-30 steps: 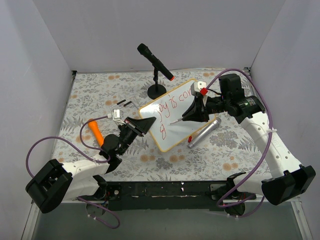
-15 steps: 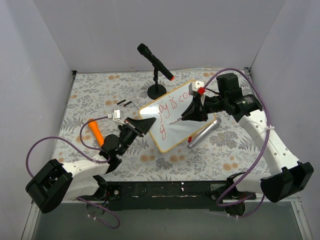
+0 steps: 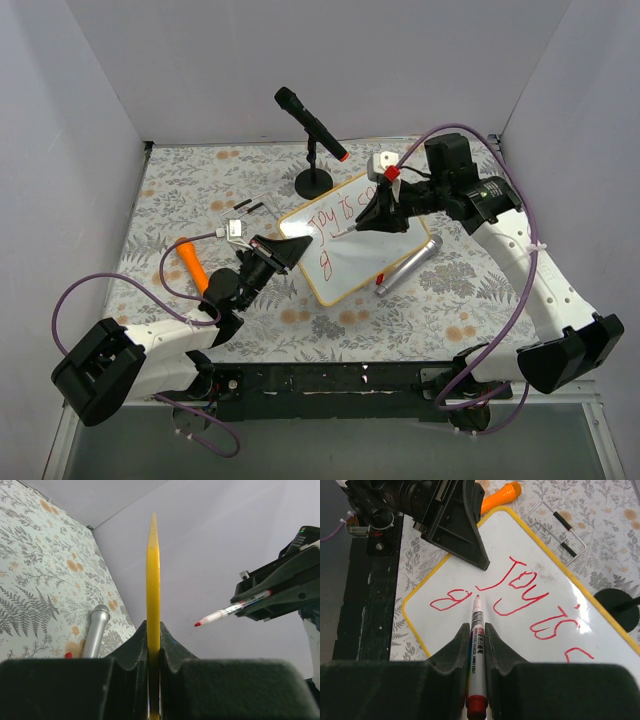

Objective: Write a sentence on the whiteboard

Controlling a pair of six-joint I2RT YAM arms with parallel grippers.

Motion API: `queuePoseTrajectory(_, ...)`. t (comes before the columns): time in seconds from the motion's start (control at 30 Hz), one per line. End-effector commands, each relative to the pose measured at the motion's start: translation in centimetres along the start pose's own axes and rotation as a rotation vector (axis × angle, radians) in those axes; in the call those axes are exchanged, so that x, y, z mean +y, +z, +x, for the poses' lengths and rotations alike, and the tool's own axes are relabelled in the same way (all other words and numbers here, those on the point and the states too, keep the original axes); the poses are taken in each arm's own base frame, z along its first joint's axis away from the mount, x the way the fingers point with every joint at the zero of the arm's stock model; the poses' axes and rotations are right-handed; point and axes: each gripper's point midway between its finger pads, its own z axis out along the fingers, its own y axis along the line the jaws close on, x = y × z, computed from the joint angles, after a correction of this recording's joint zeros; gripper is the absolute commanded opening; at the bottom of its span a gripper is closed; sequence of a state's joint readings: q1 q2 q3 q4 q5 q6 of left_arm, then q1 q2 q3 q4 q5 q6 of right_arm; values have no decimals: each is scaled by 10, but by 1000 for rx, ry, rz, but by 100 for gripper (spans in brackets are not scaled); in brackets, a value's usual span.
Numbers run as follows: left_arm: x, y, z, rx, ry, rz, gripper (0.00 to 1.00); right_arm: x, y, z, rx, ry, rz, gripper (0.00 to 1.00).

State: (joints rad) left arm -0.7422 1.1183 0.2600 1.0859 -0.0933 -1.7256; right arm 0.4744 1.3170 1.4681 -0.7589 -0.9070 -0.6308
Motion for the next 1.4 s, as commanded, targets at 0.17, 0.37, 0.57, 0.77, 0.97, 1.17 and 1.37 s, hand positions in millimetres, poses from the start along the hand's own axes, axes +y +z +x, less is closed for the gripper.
queuePoseTrajectory(0.17,-50,7,-26,-90,-50,149,0,0,-13,-34,-49,-60,16,1)
queuePoseTrajectory(0.37,-50,6,-26,-88,-45,150,0,8,-7,-15,-42,-28,-2,1)
queuePoseTrajectory(0.57,-51,8,-25,-87,-55,159,0,11,0,-1,-34,-3,-23,1)
queuePoseTrajectory(0.77,-53,7,-26,-85,-53,165,0,14,3,-1,-36,-2,-38,1)
queuePoseTrajectory(0.97,-51,4,-24,-82,-55,168,0,16,4,-3,-46,-2,-53,1)
queuePoseTrajectory(1.17,-52,5,-23,-79,-55,171,0,16,3,-4,-48,-7,-50,1)
queuePoseTrajectory(1.37,-53,5,-24,-80,-56,174,0,16,3,-4,-44,-6,-45,1)
